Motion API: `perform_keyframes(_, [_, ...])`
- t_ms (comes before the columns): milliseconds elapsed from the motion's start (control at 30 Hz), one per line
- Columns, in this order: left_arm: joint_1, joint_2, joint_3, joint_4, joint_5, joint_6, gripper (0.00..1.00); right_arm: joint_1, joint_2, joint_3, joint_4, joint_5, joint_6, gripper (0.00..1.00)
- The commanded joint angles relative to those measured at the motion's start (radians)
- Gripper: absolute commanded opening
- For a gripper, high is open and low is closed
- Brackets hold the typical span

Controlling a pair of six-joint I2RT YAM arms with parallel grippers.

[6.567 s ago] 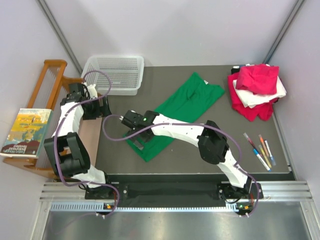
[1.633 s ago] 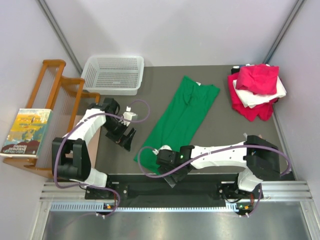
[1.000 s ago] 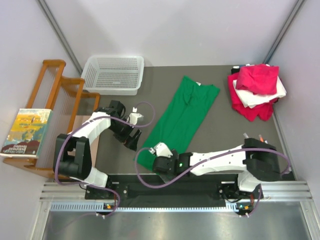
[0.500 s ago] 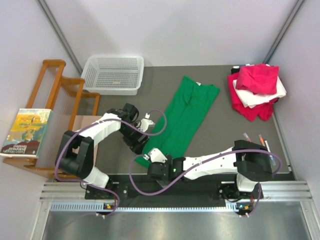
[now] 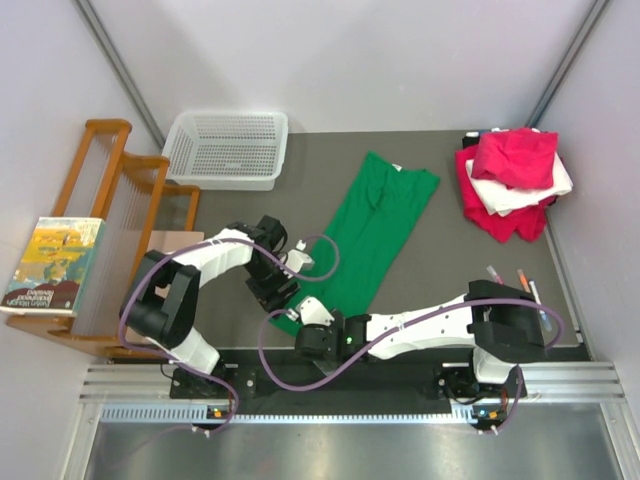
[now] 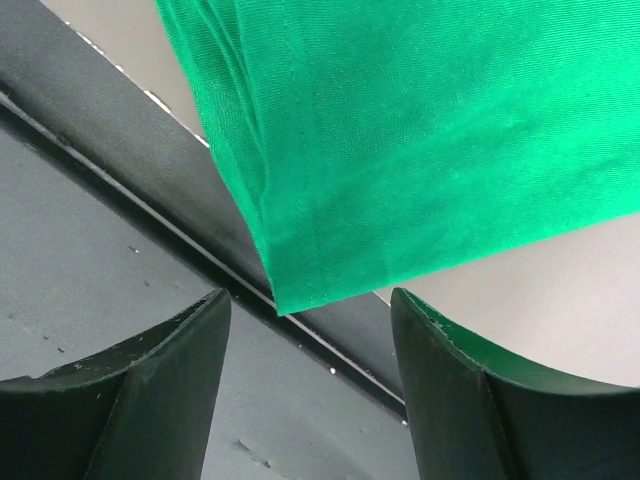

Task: Fold and stack the t-shirts
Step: Fold the tshirt

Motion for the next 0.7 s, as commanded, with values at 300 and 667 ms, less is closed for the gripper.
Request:
perform_keyframes(300, [-0.111,-0.04,-0.045,0.012,-0.023,-0.023,0.74,0.007,0.036,0.017,0.012,-0.013,-0.027,0.63])
perform_keyframes(667, [-0.112,-0.015,-0.045,0.015,-0.029,-0.026,0.65,-0.017,0.042,0.018,0.017,-0.005,-0.041,0.56])
